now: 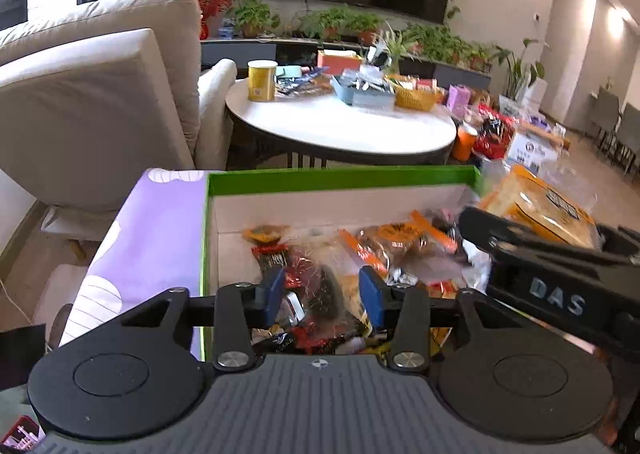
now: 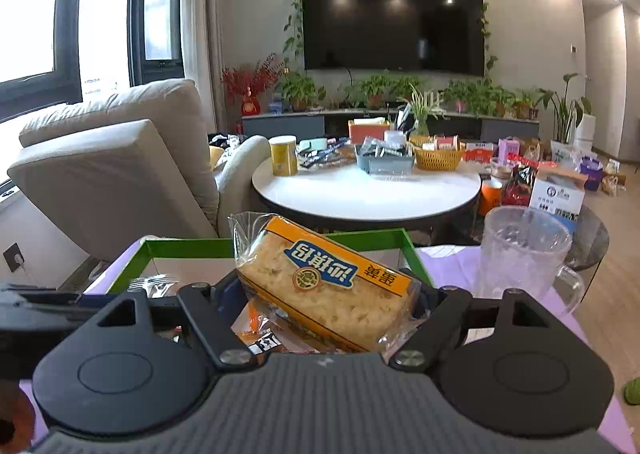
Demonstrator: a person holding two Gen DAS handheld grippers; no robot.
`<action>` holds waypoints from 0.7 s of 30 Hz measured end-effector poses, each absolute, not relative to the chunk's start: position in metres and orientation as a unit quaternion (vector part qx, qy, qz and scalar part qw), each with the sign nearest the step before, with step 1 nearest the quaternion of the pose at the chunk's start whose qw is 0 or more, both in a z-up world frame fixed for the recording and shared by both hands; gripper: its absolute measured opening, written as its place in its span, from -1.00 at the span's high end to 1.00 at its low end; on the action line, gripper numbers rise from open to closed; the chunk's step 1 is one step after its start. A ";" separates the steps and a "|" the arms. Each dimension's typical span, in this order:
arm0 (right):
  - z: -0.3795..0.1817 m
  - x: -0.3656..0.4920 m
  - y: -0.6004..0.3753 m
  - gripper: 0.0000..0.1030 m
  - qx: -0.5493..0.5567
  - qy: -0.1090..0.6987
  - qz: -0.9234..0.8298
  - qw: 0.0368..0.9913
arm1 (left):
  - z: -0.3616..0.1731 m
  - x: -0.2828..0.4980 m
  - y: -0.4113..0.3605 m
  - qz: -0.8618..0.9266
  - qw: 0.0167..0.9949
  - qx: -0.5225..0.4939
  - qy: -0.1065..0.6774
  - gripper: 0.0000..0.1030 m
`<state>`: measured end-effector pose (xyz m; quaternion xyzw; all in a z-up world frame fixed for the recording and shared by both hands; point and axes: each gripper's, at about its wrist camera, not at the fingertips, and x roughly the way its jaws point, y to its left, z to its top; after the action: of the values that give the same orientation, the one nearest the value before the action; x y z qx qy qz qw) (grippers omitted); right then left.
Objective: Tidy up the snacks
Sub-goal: 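Lift both snacks over the box and release them inside, then move both open tools back to the last snacks beside the box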
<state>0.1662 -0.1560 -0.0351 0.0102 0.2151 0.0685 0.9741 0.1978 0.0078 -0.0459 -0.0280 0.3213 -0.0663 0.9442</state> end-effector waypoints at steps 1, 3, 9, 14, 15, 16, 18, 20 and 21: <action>-0.038 0.167 -0.155 0.09 0.010 0.218 0.066 0.974 | -0.048 0.196 0.006 -0.070 0.944 -0.022 0.321 0.13; -0.043 0.167 -0.156 0.09 0.012 0.224 0.067 0.972 | -0.050 0.193 0.001 -0.076 0.945 -0.008 0.319 0.05; -0.043 0.161 -0.167 0.09 0.035 0.241 0.083 0.966 | -0.046 0.182 -0.001 -0.080 0.946 -0.003 0.313 0.02; -0.034 0.150 -0.173 0.09 0.033 0.236 0.085 0.968 | -0.035 0.168 0.005 -0.073 0.950 -0.007 0.302 0.02; -0.033 0.147 -0.175 0.09 0.034 0.234 0.085 0.968 | -0.034 0.165 0.006 -0.071 0.951 -0.008 0.301 0.02; -0.031 0.145 -0.178 0.09 0.036 0.234 0.084 0.968 | -0.032 0.161 0.008 -0.071 0.951 -0.009 0.300 0.02; -0.029 0.136 -0.185 0.09 0.045 0.235 0.088 0.967 | -0.029 0.154 0.009 -0.071 0.952 -0.014 0.296 0.02; -0.027 0.129 -0.192 0.09 0.057 0.236 0.093 0.966 | -0.026 0.144 0.009 -0.076 0.953 -0.018 0.293 0.02; -0.026 0.126 -0.195 0.09 0.062 0.235 0.094 0.965 | -0.024 0.138 0.009 -0.079 0.953 -0.021 0.291 0.02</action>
<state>0.1259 -0.1952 -0.0265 0.0615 0.2351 0.0940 0.9655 0.1382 0.0093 -0.0240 -0.0213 0.2914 -0.0787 0.9531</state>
